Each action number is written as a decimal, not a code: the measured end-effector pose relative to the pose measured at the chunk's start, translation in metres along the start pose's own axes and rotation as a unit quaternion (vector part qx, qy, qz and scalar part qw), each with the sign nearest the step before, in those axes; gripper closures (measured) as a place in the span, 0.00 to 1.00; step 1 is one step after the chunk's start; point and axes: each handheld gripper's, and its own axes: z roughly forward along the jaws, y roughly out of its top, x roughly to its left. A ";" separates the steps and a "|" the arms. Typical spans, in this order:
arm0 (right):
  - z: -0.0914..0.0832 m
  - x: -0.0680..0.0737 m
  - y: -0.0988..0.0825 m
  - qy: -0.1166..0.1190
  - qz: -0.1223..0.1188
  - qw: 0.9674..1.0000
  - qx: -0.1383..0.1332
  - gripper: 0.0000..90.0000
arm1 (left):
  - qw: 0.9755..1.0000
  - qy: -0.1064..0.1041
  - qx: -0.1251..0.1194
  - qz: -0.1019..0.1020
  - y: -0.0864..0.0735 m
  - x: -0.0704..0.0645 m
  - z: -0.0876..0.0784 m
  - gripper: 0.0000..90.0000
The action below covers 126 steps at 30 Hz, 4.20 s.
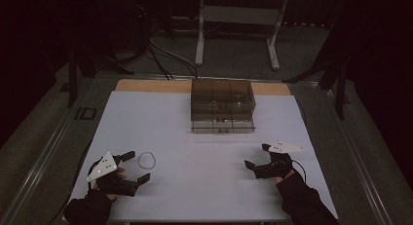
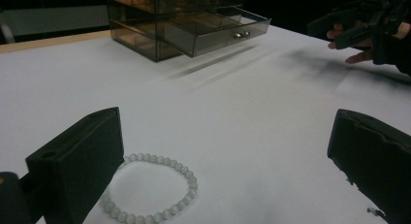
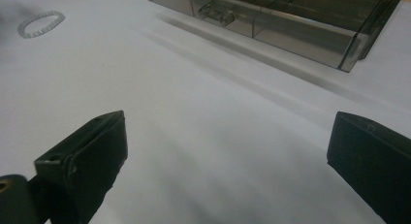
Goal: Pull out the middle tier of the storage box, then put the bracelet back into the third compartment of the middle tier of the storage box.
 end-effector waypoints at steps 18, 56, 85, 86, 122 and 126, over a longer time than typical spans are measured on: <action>-0.002 0.003 0.001 0.008 -0.003 1.000 -0.009 0.02 | 1.000 -0.009 0.010 0.012 0.004 -0.006 0.002 0.01; -0.006 0.006 0.004 0.014 -0.011 1.000 -0.025 0.02 | 0.998 0.024 0.058 -0.026 0.057 0.011 0.021 0.01; -0.010 0.009 0.006 0.012 -0.021 0.999 -0.040 0.02 | 0.981 0.151 0.113 -0.054 0.037 0.032 0.028 0.01; -0.010 0.009 0.006 0.013 -0.021 0.999 -0.040 0.02 | 0.980 0.151 0.117 -0.057 0.036 0.033 0.028 0.01; -0.011 0.010 0.006 0.015 -0.024 0.999 -0.038 0.02 | 0.957 0.147 0.248 -0.040 0.015 0.041 0.048 0.84; -0.011 0.010 0.006 0.015 -0.025 0.999 -0.036 0.02 | 0.954 0.145 0.259 -0.031 0.015 0.040 0.051 0.89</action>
